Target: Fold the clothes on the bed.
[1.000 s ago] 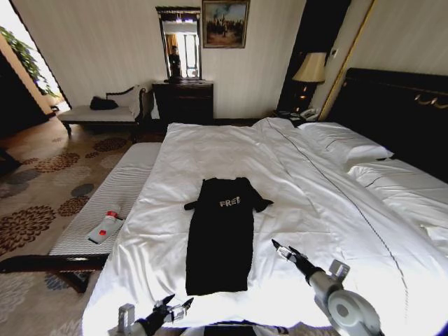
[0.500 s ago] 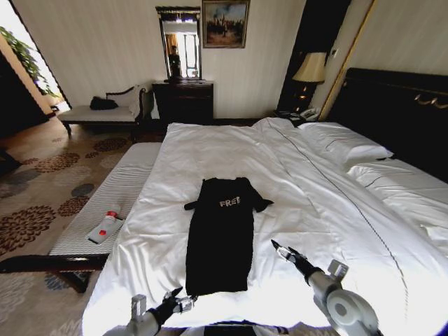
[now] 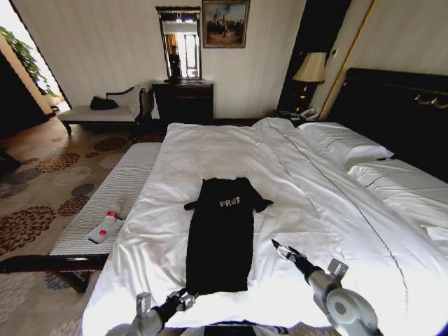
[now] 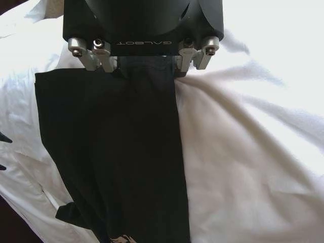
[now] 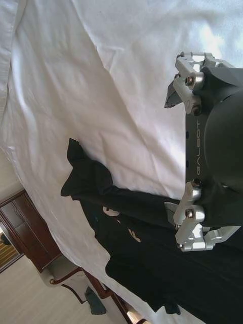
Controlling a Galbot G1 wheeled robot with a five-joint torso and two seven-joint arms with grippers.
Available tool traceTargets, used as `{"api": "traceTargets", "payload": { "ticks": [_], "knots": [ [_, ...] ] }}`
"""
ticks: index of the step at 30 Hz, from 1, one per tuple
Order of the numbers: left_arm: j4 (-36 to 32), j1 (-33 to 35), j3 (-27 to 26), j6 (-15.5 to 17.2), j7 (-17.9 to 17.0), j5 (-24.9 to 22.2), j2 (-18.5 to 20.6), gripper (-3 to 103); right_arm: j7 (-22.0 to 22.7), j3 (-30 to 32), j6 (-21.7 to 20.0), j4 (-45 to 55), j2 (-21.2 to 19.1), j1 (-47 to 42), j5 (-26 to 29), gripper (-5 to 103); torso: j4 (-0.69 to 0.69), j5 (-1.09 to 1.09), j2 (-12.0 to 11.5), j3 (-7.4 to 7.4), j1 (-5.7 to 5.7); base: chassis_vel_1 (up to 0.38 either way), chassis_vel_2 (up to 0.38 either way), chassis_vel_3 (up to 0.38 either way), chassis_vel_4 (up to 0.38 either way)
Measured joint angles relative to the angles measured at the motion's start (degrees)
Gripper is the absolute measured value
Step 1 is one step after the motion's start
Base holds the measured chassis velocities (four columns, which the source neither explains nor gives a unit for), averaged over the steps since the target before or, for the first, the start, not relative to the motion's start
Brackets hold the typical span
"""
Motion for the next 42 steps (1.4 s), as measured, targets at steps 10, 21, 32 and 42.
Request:
{"api": "traceTargets", "payload": {
  "ticks": [10, 21, 32, 42],
  "knots": [
    [-0.86, 0.13, -0.57, -0.05, 0.12, -1.24, -0.6, 9, 0.0, -0.08, 0.0, -0.56, 0.48, -0.17, 0.1, 100, 0.0, 0.0, 0.0, 0.0, 0.0, 0.0, 0.0, 0.0, 0.0],
    [-3.23, -1.91, -7.88, 0.07, -1.41, -8.97, -0.05, 1, -0.44, -1.23, -0.25, -0.46, 1.82, -1.04, -0.08, 100, -0.01, -0.01, 0.0, 0.0, 0.0, 0.0, 0.0, 0.0, 0.0],
    [-3.26, -3.54, -15.65, 0.75, -2.22, -15.8, 0.01, 1, -1.39, -5.27, -0.61, 1.05, 4.8, -2.52, -2.62, 100, 0.0, -0.01, 0.0, 0.0, 0.0, 0.0, 0.0, 0.0, 0.0],
    [-2.38, -4.09, -21.44, 1.34, -2.54, -19.98, 0.86, 1, -1.55, -10.68, -2.59, 2.94, 6.73, -3.82, -2.16, 100, 0.0, -0.01, 0.0, 0.0, 0.0, 0.0, 0.0, 0.0, 0.0]
  ]
}}
